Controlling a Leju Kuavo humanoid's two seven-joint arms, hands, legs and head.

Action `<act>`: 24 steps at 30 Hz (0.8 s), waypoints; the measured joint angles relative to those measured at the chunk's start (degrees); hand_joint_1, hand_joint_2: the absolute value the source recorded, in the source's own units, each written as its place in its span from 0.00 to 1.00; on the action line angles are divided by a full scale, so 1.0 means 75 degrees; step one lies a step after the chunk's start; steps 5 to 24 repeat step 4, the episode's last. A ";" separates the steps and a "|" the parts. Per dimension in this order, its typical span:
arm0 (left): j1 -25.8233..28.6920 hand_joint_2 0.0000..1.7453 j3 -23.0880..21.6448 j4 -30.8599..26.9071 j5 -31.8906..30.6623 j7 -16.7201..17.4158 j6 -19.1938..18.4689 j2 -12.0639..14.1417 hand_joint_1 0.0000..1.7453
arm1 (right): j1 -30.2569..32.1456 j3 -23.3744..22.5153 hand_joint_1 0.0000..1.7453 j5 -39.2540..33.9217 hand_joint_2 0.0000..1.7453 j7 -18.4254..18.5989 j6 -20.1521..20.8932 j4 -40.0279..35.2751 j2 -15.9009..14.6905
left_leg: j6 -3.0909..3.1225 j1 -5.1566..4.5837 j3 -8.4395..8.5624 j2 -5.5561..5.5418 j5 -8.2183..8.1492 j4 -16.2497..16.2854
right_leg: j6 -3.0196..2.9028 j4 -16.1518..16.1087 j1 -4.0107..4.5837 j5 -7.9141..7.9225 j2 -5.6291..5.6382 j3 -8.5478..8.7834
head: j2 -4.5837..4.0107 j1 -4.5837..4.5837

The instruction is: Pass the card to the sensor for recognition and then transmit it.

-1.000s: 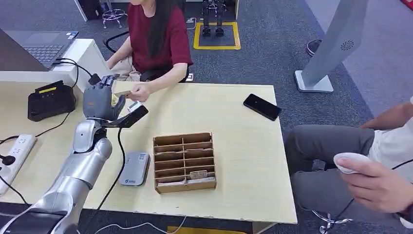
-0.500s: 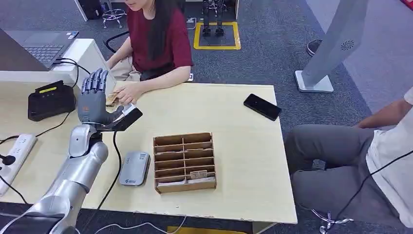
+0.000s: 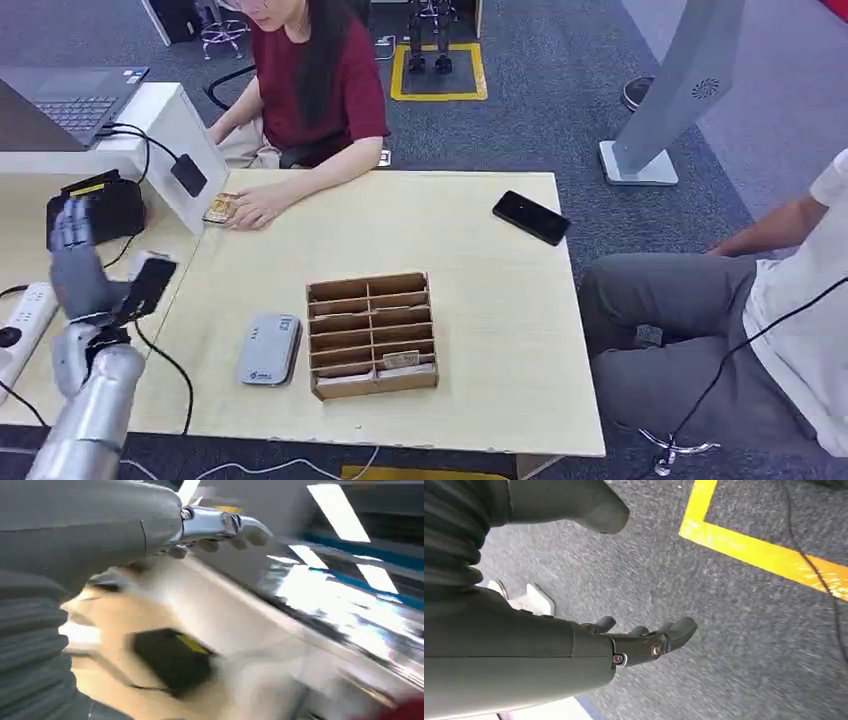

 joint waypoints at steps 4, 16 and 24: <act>0.1046 1.00 0.2162 -0.0141 0.1594 -0.0774 -0.0622 0.0520 0.00 | 0.0037 -0.0105 0.00 -0.0029 1.00 0.0050 -0.0038 0.0000 0.0023 | -0.0006 0.0011 -0.0014 -0.0007 -0.0003 -0.0005 | -0.0023 0.0001 0.0012 -0.0018 -0.0008 -0.0016 | 0.0000 -0.0003; 0.1046 1.00 0.2162 -0.0141 0.1594 -0.0774 -0.0622 0.0520 0.00 | 0.0037 -0.0105 0.00 -0.0029 1.00 0.0050 -0.0038 0.0000 0.0023 | -0.0006 0.0011 -0.0014 -0.0007 -0.0003 -0.0005 | -0.0023 0.0001 0.0012 -0.0018 -0.0008 -0.0016 | 0.0000 -0.0003; 0.1046 1.00 0.2162 -0.0141 0.1594 -0.0774 -0.0622 0.0520 0.00 | 0.0037 -0.0105 0.00 -0.0029 1.00 0.0050 -0.0038 0.0000 0.0023 | -0.0006 0.0011 -0.0014 -0.0007 -0.0003 -0.0005 | -0.0023 0.0001 0.0012 -0.0018 -0.0008 -0.0016 | 0.0000 -0.0003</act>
